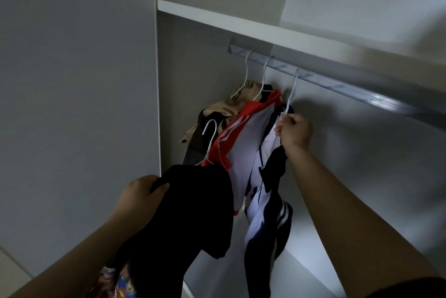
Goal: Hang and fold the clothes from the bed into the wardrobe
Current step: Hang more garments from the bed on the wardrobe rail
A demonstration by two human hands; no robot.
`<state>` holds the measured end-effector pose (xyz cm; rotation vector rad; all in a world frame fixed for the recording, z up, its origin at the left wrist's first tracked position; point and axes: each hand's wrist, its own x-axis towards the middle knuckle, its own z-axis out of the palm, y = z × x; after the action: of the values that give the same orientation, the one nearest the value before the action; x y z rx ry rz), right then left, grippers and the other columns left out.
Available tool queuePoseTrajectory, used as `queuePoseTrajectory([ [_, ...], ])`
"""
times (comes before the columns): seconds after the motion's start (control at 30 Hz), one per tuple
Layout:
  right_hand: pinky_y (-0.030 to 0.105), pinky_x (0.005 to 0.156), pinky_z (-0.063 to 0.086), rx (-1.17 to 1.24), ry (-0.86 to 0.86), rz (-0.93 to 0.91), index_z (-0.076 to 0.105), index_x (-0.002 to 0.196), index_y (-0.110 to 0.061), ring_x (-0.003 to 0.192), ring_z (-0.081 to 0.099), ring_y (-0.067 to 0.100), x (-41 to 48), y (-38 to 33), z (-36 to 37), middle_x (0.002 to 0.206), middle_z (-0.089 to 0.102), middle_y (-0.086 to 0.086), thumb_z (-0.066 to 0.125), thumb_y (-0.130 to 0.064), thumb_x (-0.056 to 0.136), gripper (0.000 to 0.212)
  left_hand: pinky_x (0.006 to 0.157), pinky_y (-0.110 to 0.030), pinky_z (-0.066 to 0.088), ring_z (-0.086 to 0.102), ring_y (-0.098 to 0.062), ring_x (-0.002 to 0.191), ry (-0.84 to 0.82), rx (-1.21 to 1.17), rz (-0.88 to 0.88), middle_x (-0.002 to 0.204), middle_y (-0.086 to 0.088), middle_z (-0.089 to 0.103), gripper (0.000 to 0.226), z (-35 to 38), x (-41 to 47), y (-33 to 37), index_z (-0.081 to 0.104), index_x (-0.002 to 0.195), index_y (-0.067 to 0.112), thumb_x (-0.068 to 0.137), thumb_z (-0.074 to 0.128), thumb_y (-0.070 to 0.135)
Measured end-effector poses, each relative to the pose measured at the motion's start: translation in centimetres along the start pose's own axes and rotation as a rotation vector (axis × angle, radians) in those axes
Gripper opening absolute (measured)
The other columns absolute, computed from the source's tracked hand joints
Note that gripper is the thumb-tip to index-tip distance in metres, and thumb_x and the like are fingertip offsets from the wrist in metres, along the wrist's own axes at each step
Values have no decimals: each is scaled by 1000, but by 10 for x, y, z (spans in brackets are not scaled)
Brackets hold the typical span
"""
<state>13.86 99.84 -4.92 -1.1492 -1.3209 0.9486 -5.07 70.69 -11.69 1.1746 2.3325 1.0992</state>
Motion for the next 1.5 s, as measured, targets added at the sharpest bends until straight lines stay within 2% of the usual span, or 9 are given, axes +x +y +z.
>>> queuePoseTrajectory([
  [0.3,13,37,40,32,9,-57,63,99,9,29,45,0,45,-15,12,53,53,2,48,-2,96,19,55,-30,31,59,-37,67,7,-25,-1,71,-22,61,27,13,18,4,64,81,0,95,54,22],
  [0.5,14,33,40,-45,-29,40,60,102,13,26,45,2,62,-7,26,37,51,-3,44,-1,96,22,55,-29,36,60,-28,65,33,6,1,70,-15,64,24,14,22,4,66,78,7,93,56,23],
  [0.57,17,43,50,-79,-70,91,59,105,14,34,53,3,60,2,25,54,58,8,46,0,96,22,55,-30,36,60,-28,65,34,6,-3,70,-16,64,24,14,21,6,65,77,6,93,56,22],
  [0.67,38,83,54,-283,-89,1,62,102,11,85,67,31,52,8,24,93,66,24,50,-10,95,24,57,-30,35,60,-34,68,23,-2,1,72,-21,63,26,14,20,8,65,80,-1,94,55,19],
  [0.83,35,79,47,-446,-59,-237,62,94,-1,94,61,36,17,1,22,94,64,19,53,-15,94,17,57,-29,32,59,-35,66,-3,-14,-9,74,-25,62,27,5,13,14,64,82,-4,94,54,18],
  [0.97,35,95,49,-361,-107,-204,59,123,0,109,61,27,-12,-7,16,119,64,17,56,-15,96,32,54,-29,29,50,-24,57,-44,-1,-4,64,-20,55,30,-8,5,17,61,78,-5,95,54,18],
  [1.13,24,85,47,-340,-144,-227,63,116,-4,103,62,19,-66,-15,7,114,66,11,62,-12,91,26,53,-29,29,47,-22,53,-106,-10,-2,61,-14,52,31,-31,-2,14,60,79,-7,95,54,19],
  [1.3,30,89,49,-472,-416,-78,68,109,-9,99,64,19,-130,-21,4,106,69,5,59,-12,92,20,51,-26,33,51,-18,54,-151,2,53,67,-19,59,29,-57,-14,-2,61,76,1,94,55,24],
  [1.5,25,99,41,-473,-579,84,52,133,-11,118,52,14,-228,-23,4,134,55,6,65,-14,89,46,52,-24,35,55,-17,54,-241,29,202,60,-9,57,32,-102,-30,-29,59,69,9,93,56,29],
])
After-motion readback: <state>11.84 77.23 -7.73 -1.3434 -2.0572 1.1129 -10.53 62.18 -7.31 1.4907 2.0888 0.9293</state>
